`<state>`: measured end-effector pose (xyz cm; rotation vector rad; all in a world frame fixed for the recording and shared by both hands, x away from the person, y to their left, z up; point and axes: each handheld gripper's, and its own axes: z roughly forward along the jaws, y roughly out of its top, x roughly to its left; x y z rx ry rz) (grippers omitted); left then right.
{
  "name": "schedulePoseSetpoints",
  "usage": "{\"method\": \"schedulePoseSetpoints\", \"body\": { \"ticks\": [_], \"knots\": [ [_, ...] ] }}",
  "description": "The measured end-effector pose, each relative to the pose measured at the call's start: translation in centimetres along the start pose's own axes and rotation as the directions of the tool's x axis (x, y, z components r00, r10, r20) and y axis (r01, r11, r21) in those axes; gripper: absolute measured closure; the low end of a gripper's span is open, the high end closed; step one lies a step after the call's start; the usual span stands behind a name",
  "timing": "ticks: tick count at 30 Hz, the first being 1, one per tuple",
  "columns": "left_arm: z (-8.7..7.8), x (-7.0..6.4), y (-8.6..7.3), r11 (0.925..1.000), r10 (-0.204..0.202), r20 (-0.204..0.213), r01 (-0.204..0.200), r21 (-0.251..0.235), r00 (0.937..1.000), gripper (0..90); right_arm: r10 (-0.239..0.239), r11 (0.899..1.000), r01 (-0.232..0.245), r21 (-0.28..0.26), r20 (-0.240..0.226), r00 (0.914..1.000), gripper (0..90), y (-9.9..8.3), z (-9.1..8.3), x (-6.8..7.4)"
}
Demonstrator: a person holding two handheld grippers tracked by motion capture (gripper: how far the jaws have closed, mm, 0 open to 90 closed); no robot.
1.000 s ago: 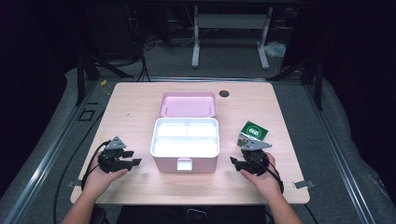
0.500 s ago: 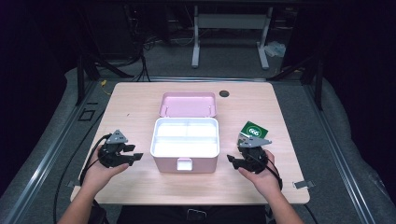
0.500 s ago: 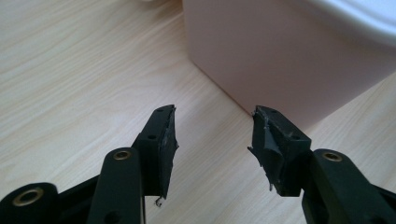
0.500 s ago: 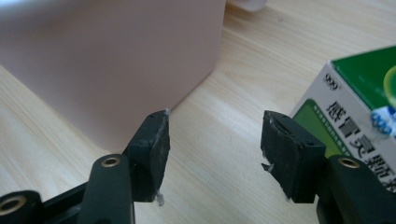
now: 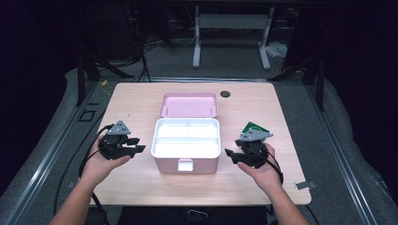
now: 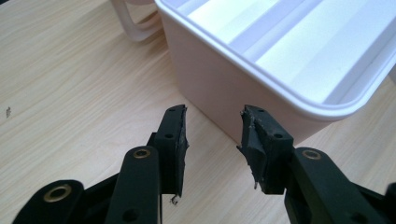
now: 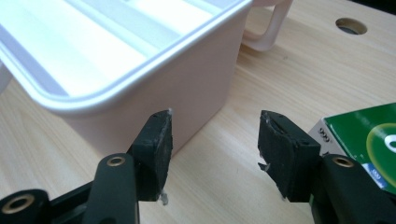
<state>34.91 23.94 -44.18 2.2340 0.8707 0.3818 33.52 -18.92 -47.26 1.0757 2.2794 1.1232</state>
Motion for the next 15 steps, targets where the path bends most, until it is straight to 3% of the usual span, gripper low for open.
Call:
{"method": "schedulePoseSetpoints", "body": {
  "ticks": [7, 15],
  "knots": [
    [-0.2, -0.4, 1.4, 0.9997, 0.023, 0.006, -0.023, -0.001, 0.9997, 60.2, 0.016, 1.000, -0.016, -0.016, -0.005, 0.9999, 44.5, 1.2, -0.2, 0.0],
    [0.5, -0.8, 3.1, 0.9990, 0.038, 0.065, -0.039, 0.021, 0.9972, 60.2, 0.042, 0.998, -0.043, -0.038, -0.022, 0.9989, 42.6, 2.3, -0.5, 0.0]
  ]
}}
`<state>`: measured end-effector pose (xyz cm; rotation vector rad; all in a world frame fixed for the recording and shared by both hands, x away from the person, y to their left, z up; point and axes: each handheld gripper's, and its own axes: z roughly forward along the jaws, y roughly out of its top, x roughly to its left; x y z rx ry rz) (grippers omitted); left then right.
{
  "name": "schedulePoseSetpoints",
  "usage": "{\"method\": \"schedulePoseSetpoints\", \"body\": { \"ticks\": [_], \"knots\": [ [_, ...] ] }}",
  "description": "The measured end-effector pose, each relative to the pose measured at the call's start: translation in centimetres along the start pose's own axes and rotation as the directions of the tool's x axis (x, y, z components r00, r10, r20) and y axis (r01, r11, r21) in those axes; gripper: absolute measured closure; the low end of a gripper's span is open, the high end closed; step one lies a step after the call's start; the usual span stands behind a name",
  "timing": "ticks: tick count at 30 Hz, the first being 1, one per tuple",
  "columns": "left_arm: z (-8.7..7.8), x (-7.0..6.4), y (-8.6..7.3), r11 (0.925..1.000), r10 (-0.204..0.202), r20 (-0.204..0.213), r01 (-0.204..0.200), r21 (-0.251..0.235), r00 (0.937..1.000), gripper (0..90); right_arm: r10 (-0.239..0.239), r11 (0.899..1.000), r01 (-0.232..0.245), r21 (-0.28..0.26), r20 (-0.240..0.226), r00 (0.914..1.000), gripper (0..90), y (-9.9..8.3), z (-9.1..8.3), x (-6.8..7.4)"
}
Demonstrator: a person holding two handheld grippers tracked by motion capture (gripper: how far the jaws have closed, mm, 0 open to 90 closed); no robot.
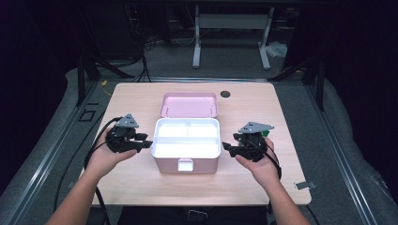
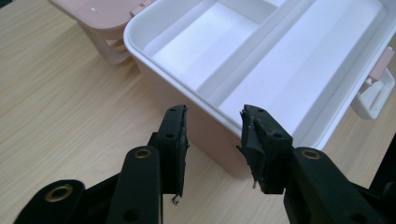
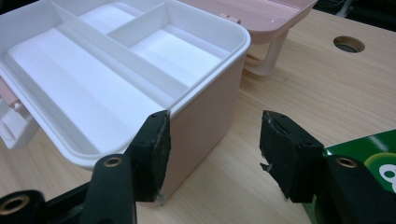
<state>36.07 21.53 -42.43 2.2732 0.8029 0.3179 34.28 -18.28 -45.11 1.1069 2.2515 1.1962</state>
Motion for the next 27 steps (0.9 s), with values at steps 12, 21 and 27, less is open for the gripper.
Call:
{"method": "schedulePoseSetpoints", "body": {
  "ticks": [12, 21, 27],
  "knots": [
    [0.5, 0.2, 0.6, 0.9996, -0.029, 0.029, 0.029, -0.001, 0.9991, 52.9, -0.001, 1.000, 0.000, -0.012, -0.032, 0.9995, 41.3, 0.7, 0.6, 0.7],
    [1.9, -0.6, 1.1, 0.9986, 0.018, 0.012, -0.018, 0.050, 0.9998, 57.3, 0.003, 1.000, -0.003, 0.004, -0.061, 0.9981, 41.0, 0.6, 1.3, 1.1],
    [1.8, -0.9, 0.9, 0.9992, 0.014, 0.049, -0.016, 0.037, 0.9987, 59.8, -0.014, 0.999, 0.017, 0.030, -0.076, 0.9970, 46.9, 0.2, 2.1, 1.6]
  ]
}}
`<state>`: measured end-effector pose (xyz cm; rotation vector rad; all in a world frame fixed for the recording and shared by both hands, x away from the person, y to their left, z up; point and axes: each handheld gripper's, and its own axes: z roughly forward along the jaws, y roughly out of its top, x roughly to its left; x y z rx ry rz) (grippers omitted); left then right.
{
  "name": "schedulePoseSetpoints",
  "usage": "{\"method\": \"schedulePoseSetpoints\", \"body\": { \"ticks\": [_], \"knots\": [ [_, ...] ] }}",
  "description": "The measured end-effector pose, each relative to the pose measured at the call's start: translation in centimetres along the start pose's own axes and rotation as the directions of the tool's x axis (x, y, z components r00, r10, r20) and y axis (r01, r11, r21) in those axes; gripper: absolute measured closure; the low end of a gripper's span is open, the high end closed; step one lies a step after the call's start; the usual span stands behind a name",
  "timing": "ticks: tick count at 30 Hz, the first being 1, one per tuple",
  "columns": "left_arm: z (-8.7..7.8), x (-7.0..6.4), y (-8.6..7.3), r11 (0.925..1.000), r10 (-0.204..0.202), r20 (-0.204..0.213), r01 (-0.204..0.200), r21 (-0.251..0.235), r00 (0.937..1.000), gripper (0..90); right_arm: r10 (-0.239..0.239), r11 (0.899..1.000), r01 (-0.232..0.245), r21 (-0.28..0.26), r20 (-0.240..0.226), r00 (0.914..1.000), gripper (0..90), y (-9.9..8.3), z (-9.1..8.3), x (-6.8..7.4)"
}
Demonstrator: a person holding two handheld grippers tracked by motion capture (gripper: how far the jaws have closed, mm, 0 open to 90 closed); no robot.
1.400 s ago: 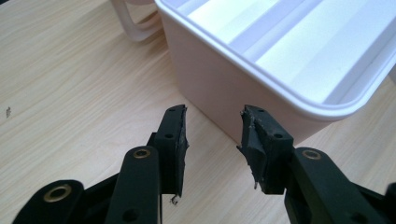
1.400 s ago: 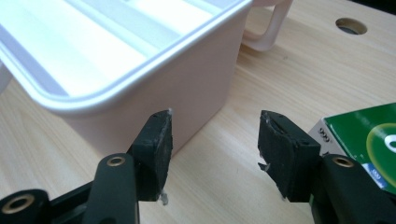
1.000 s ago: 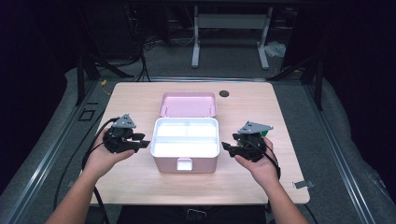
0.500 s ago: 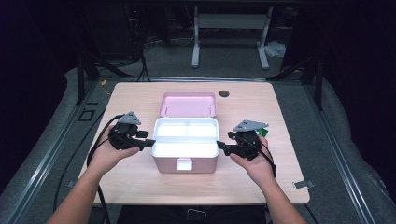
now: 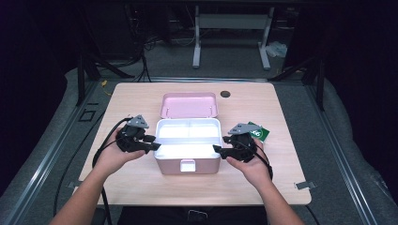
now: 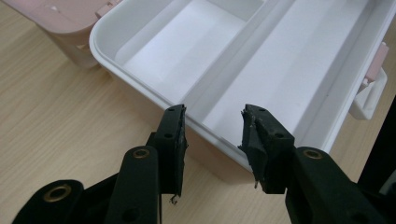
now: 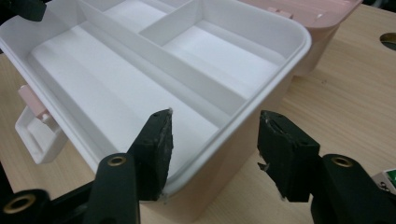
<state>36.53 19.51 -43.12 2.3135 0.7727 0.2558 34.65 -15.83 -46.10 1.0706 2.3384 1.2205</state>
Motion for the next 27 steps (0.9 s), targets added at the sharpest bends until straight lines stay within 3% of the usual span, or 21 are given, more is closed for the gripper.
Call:
{"method": "schedulePoseSetpoints", "body": {
  "ticks": [4, 7, 17, 27],
  "knots": [
    [0.1, -0.6, 0.1, 0.9996, 0.029, -0.040, -0.029, 0.007, 0.9988, 59.7, 0.007, 1.000, -0.007, -0.014, -0.002, 1.0000, 49.2, -0.3, -0.3, 0.1],
    [0.1, -0.7, 0.1, 0.9993, 0.035, -0.046, -0.035, 0.010, 0.9983, 59.5, 0.011, 0.999, -0.011, -0.030, -0.007, 0.9999, 52.1, -0.4, -0.5, 0.2],
    [0.1, -2.0, 0.2, 0.9976, 0.068, -0.033, -0.067, 0.015, 0.9972, 58.9, 0.005, 1.000, -0.004, -0.022, 0.011, 0.9999, 53.6, -1.2, -1.9, 0.8],
    [0.2, -1.6, 0.5, 0.9974, 0.067, -0.011, -0.067, 0.028, 0.9977, 59.5, 0.015, 1.000, -0.014, -0.013, 0.015, 0.9998, 52.4, -1.2, -1.9, 0.7]
  ]
}}
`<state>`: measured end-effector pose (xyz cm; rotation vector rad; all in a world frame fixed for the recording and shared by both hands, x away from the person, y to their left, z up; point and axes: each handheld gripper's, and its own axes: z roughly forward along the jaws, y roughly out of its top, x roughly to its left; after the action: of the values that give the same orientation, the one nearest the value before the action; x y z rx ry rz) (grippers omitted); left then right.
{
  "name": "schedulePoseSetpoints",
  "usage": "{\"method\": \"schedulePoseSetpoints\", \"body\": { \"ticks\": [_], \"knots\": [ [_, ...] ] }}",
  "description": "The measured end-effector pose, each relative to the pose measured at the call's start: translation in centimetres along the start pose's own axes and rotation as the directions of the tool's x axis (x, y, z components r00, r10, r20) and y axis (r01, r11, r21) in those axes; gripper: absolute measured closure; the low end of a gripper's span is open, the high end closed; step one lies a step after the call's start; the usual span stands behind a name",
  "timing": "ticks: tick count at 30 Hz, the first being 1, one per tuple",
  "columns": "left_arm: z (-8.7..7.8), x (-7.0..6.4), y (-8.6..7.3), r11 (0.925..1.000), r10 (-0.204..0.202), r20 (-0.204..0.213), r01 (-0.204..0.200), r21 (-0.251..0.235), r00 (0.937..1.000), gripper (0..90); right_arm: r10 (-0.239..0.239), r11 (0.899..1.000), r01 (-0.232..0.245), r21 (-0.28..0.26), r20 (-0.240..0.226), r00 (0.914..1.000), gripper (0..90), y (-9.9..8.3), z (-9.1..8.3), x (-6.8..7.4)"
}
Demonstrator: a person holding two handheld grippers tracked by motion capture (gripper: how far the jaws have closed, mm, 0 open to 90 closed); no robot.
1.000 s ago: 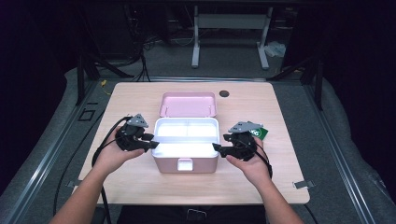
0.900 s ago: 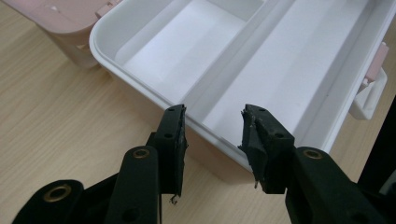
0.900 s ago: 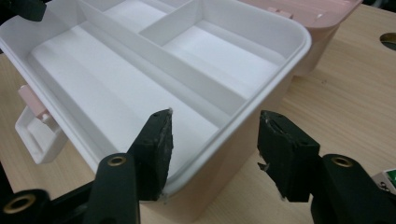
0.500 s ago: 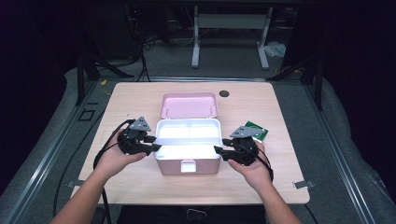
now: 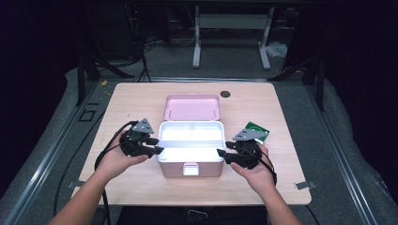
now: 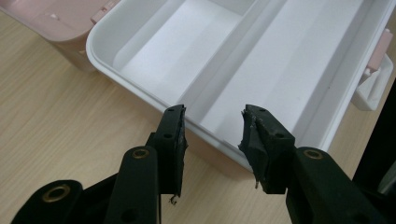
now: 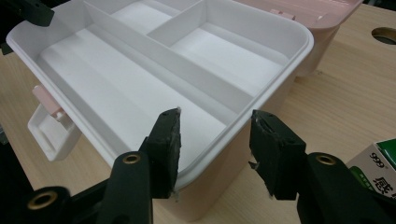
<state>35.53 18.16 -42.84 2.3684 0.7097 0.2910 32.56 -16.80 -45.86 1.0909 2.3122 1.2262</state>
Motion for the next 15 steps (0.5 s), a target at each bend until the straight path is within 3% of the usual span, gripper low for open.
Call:
{"method": "schedulePoseSetpoints", "body": {
  "ticks": [9, 15],
  "knots": [
    [0.0, 0.1, 0.2, 0.9997, 0.024, -0.004, -0.024, 0.001, 0.9997, 60.7, 0.020, 1.000, -0.020, -0.018, 0.009, 0.9998, 48.1, -0.2, 0.2, -0.1],
    [-0.2, 0.1, 1.1, 0.9969, 0.075, -0.030, -0.074, 0.026, 0.9967, 65.0, 0.011, 1.000, -0.011, -0.020, 0.012, 0.9999, 46.8, -0.2, 0.3, -0.1]
  ]
}}
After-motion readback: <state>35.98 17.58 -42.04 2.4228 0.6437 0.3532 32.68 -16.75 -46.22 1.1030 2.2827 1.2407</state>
